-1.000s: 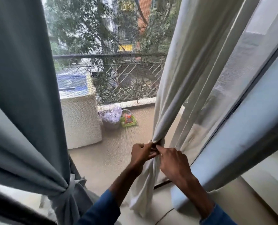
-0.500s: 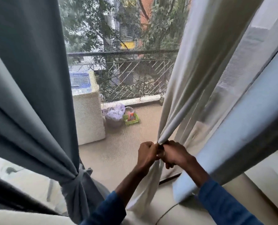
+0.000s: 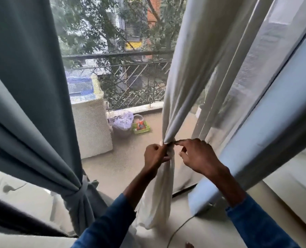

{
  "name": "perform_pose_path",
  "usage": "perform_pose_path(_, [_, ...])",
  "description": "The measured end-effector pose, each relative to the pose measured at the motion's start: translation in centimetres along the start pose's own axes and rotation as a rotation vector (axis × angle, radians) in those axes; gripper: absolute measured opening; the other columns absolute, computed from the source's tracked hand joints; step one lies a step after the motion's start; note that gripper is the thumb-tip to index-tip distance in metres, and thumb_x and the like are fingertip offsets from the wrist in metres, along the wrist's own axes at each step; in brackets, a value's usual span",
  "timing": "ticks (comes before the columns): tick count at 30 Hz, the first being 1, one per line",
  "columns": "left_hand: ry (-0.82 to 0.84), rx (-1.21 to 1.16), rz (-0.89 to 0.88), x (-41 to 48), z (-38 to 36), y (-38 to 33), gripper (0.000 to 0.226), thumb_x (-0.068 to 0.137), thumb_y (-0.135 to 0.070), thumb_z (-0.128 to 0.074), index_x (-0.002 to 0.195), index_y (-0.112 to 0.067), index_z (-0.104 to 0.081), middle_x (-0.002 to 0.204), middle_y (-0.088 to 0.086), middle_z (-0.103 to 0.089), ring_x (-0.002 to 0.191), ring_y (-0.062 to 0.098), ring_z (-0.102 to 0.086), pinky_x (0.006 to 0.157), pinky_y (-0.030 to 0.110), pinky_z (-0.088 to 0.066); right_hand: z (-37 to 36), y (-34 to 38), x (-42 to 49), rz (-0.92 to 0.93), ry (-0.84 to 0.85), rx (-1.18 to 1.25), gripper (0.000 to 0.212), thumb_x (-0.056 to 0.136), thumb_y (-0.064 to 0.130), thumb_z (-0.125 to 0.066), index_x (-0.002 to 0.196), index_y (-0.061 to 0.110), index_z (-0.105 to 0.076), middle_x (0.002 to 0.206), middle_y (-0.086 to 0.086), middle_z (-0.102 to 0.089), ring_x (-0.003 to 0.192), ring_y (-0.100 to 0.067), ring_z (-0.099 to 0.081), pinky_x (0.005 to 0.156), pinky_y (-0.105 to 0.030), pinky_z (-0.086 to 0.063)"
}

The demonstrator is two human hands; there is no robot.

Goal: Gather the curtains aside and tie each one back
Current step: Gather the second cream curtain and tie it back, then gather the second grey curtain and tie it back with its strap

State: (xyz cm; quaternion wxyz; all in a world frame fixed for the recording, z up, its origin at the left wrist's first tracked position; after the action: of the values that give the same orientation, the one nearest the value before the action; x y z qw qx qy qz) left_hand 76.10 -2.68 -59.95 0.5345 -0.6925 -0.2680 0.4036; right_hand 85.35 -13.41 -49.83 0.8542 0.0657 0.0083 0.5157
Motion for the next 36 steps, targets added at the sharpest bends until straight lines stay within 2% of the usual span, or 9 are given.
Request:
perform_pose_path(5, [-0.064, 0.551, -0.146, -1.1, 0.4, -1.3, 0.044, 0.092, -0.059, -0.055, 0.088, -0.017, -0.070, 0.085, 0.001, -0.075, 0.076, 0.026, -0.073, 0.074, 0.045, -0.061, -1.6, -2.8, -0.6, -0.095, 0.072, 0.130, 0.030, 0.091, 0.035, -0.065, 0.121, 0.037, -0.069, 0.107, 0.012, -0.075, 0.104, -0.018, -0.069, 0.093, -0.033, -0.053])
perform_pose_path(7, [0.039, 0.667, -0.159, -1.7, -0.4, -1.2, 0.054, 0.096, -0.060, -0.043, 0.079, -0.019, -0.073, 0.080, -0.001, -0.076, 0.070, 0.025, -0.072, 0.073, 0.043, -0.060, -2.2, -3.4, -0.9, -0.108, 0.085, 0.196, 0.024, 0.088, 0.036, -0.069, 0.112, 0.038, -0.072, 0.099, 0.014, -0.076, 0.098, -0.014, -0.069, 0.091, -0.032, -0.054])
perform_pose_path(12, [0.331, 0.649, -0.204, -3.7, -5.0, -1.9, 0.053, 0.105, -0.037, -0.031, 0.083, -0.012, -0.071, 0.085, 0.003, -0.077, 0.070, 0.026, -0.072, 0.077, 0.046, -0.060, -1.0, -6.0, -1.2, -0.198, 0.002, 0.340, 0.012, 0.083, 0.033, -0.073, 0.094, 0.038, -0.074, 0.095, 0.019, -0.074, 0.090, -0.007, -0.069, 0.088, -0.029, -0.055])
perform_pose_path(17, [0.397, 0.563, -0.336, -5.6, -11.4, -4.7, 0.053, 0.096, -0.055, -0.031, 0.103, -0.012, -0.062, 0.106, 0.012, -0.070, 0.097, 0.030, -0.067, 0.088, 0.047, -0.053, 3.5, -10.5, -1.9, -0.250, -0.120, 0.428, 0.009, 0.084, 0.032, -0.076, 0.093, 0.032, -0.076, 0.094, 0.014, -0.074, 0.077, -0.008, -0.071, 0.085, -0.034, -0.058])
perform_pose_path(21, [0.354, 0.552, -0.491, -5.7, -16.6, -8.8, 0.041, 0.102, -0.052, -0.039, 0.127, -0.023, -0.053, 0.116, -0.002, -0.068, 0.100, 0.014, -0.066, 0.082, 0.023, -0.049, 9.2, -15.3, -3.3, -0.229, -0.252, 0.390, 0.013, 0.084, 0.027, -0.072, 0.095, 0.025, -0.078, 0.091, 0.008, -0.077, 0.076, -0.012, -0.073, 0.081, -0.036, -0.059])
perform_pose_path(24, [0.324, 0.482, -0.555, -6.3, -21.1, -12.8, 0.033, 0.099, -0.045, -0.052, 0.121, -0.021, -0.059, 0.110, -0.003, -0.070, 0.095, 0.012, -0.069, 0.082, 0.025, -0.052, 13.9, -19.1, -4.2, -0.199, -0.334, 0.369, 0.015, 0.085, 0.024, -0.072, 0.099, 0.023, -0.079, 0.097, 0.004, -0.078, 0.084, -0.017, -0.074, 0.083, -0.035, -0.059])
perform_pose_path(27, [0.338, 0.459, -0.734, -7.8, -26.0, -17.6, 0.028, 0.099, -0.039, -0.056, 0.116, -0.017, -0.062, 0.101, -0.006, -0.070, 0.088, 0.005, -0.068, 0.071, 0.011, -0.048, 19.2, -22.4, -5.0, -0.135, -0.435, 0.355, 0.015, 0.087, 0.019, -0.071, 0.099, 0.019, -0.080, 0.099, 0.000, -0.079, 0.085, -0.016, -0.074, 0.081, -0.032, -0.059])
perform_pose_path(32, [0.248, 0.369, -0.954, -11.2, -33.6, -26.3, 0.030, 0.098, -0.042, -0.056, 0.112, -0.015, -0.062, 0.097, -0.010, -0.068, 0.085, 0.003, -0.066, 0.071, 0.022, -0.053, 28.9, -26.8, -7.5, 0.055, -0.614, 0.294, 0.013, 0.088, 0.011, -0.071, 0.097, 0.012, -0.080, 0.099, 0.001, -0.079, 0.085, -0.014, -0.075, 0.083, -0.029, -0.056])
perform_pose_path(36, [0.119, 0.396, -1.081, -13.7, -40.0, -33.0, 0.046, 0.094, -0.051, -0.059, 0.123, -0.015, -0.058, 0.120, -0.005, -0.066, 0.097, 0.009, -0.066, 0.081, 0.030, -0.054, 36.4, -30.5, -9.5, 0.158, -0.740, 0.218, 0.012, 0.086, 0.007, -0.071, 0.094, 0.009, -0.079, 0.098, -0.001, -0.077, 0.084, -0.015, -0.073, 0.084, -0.030, -0.055])
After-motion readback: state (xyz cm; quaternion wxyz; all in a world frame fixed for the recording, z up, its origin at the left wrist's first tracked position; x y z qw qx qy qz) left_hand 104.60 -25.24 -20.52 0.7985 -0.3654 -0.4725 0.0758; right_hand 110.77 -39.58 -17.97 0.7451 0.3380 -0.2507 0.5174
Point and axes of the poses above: each hand's wrist, its own x-axis towards the middle knuckle, its own z-axis out of the back of the hand, y = z × x, the point moved 7 cm from there along x, towards the middle knuckle
